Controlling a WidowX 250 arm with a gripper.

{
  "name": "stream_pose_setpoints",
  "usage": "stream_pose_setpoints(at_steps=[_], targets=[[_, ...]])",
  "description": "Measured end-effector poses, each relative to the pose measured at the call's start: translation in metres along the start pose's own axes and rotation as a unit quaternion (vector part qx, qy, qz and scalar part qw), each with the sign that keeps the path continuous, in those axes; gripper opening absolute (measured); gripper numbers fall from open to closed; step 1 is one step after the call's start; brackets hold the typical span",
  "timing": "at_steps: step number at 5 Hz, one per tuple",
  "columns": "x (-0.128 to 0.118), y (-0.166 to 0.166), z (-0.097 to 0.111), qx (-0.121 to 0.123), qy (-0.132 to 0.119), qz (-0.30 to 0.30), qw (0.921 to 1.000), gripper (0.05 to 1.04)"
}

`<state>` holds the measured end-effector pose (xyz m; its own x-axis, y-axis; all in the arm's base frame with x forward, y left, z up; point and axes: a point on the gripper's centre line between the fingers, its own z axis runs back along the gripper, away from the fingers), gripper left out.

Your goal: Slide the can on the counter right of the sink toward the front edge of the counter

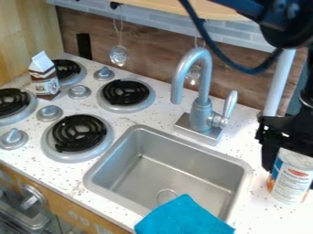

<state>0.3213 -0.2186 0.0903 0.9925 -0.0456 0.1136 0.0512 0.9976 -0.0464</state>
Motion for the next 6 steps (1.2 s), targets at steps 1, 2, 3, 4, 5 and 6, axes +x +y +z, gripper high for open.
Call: stream_pose_setpoints(at_steps=[1, 2, 3, 4, 5, 6], targets=[[0.025, -0.005, -0.003, 0.008, -0.019, -0.024, 0.9995, 1.0], [0.043, -0.009, -0.005, 0.012, -0.047, -0.049, 0.9976, 1.0], [0.064, -0.007, -0.004, 0.011, -0.083, -0.049, 0.9952, 0.999], [0.079, -0.002, -0.009, 0.017, -0.098, -0.039, 0.9943, 1.0], [0.09, -0.003, -0.017, 0.02, -0.111, -0.034, 0.993, 1.0], [0.102, -0.004, -0.022, 0.021, -0.127, -0.025, 0.9914, 0.999]])
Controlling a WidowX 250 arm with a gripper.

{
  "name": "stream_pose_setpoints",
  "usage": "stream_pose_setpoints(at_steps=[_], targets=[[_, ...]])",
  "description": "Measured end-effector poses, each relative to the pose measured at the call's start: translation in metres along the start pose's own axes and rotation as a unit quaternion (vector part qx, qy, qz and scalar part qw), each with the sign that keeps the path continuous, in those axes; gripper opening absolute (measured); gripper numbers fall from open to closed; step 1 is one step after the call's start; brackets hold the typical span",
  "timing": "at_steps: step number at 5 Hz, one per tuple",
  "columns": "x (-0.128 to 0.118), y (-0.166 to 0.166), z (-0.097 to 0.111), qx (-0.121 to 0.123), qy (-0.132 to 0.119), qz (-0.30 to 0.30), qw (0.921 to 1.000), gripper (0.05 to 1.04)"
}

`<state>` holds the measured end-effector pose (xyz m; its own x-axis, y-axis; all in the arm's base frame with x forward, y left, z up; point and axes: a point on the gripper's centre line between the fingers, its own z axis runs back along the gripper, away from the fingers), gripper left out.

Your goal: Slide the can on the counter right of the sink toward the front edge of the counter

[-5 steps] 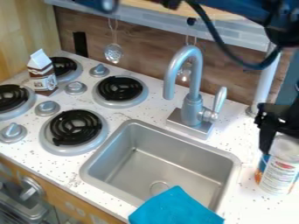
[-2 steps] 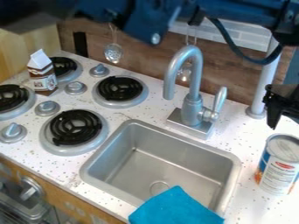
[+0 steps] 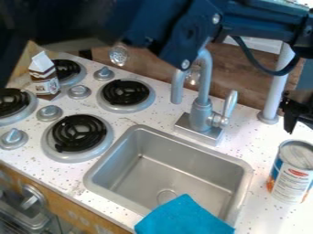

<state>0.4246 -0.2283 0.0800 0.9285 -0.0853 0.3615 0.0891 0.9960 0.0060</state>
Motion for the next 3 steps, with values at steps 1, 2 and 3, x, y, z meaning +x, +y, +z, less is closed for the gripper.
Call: stream_pose_setpoints(at_steps=[1, 2, 3], targets=[[0.008, 0.002, -0.006, 0.004, -0.008, 0.006, 0.9999, 0.999], [0.01, 0.0, -0.017, 0.007, -0.012, 0.006, 0.9999, 0.999], [0.014, -0.001, -0.022, 0.011, -0.018, 0.004, 0.9998, 0.999]])
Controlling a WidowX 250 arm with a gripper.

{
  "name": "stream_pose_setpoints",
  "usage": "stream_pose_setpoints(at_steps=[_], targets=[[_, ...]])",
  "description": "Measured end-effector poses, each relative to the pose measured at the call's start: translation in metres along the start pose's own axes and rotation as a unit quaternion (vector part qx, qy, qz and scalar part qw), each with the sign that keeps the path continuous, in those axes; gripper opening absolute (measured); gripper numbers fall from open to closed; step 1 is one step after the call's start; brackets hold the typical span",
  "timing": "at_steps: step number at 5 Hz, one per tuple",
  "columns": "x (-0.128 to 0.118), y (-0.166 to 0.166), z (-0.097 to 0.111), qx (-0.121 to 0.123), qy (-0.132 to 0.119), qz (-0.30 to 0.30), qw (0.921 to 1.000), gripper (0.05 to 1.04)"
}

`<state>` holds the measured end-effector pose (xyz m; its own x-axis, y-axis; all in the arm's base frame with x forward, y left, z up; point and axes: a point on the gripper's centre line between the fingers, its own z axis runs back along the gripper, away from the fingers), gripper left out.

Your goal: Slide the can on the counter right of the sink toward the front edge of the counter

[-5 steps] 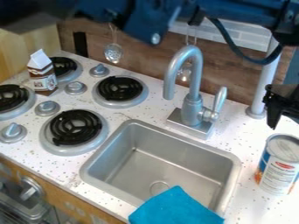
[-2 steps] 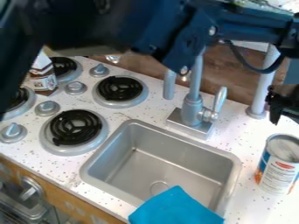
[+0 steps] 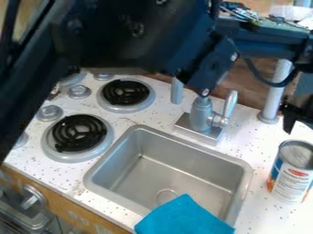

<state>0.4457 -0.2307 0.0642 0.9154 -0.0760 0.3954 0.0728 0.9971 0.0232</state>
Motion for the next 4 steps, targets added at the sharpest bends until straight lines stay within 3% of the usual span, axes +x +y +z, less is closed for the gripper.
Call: stream_pose_setpoints(at_steps=[2, 4], targets=[[0.0041, -0.0012, -0.0118, 0.007, -0.006, -0.002, 1.0, 1.0], [0.0112, -0.002, -0.0118, 0.007, -0.03, 0.004, 0.9995, 0.999]])
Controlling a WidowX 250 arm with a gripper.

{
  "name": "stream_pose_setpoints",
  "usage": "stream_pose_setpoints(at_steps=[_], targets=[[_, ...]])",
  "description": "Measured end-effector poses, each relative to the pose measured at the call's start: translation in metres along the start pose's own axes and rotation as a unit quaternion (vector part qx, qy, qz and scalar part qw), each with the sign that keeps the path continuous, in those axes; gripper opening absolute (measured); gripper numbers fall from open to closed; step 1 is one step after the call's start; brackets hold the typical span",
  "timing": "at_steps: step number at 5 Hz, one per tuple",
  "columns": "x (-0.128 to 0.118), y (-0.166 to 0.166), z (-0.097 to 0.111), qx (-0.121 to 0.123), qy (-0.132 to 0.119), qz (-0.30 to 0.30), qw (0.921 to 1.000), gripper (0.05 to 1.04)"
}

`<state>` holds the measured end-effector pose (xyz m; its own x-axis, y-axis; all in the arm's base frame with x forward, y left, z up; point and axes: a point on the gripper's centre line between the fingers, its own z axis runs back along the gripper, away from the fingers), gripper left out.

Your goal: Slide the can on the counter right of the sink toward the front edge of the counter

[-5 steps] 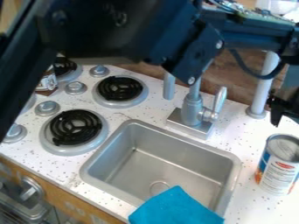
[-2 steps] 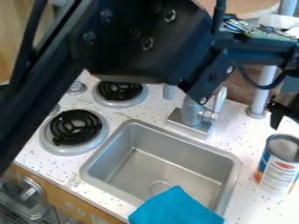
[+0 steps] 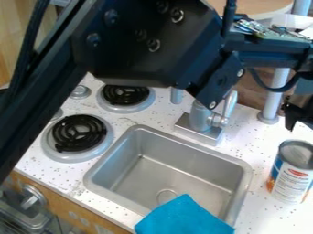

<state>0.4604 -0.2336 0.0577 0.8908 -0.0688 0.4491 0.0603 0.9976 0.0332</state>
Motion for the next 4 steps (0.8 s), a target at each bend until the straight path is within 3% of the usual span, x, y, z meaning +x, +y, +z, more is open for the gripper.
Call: stream_pose_setpoints(at_steps=[2, 4], targets=[[-0.011, 0.004, -0.013, 0.01, -0.001, 0.008, 0.9999, 1.0], [-0.036, 0.01, -0.028, 0.02, 0.028, 0.008, 0.9994, 1.0]])
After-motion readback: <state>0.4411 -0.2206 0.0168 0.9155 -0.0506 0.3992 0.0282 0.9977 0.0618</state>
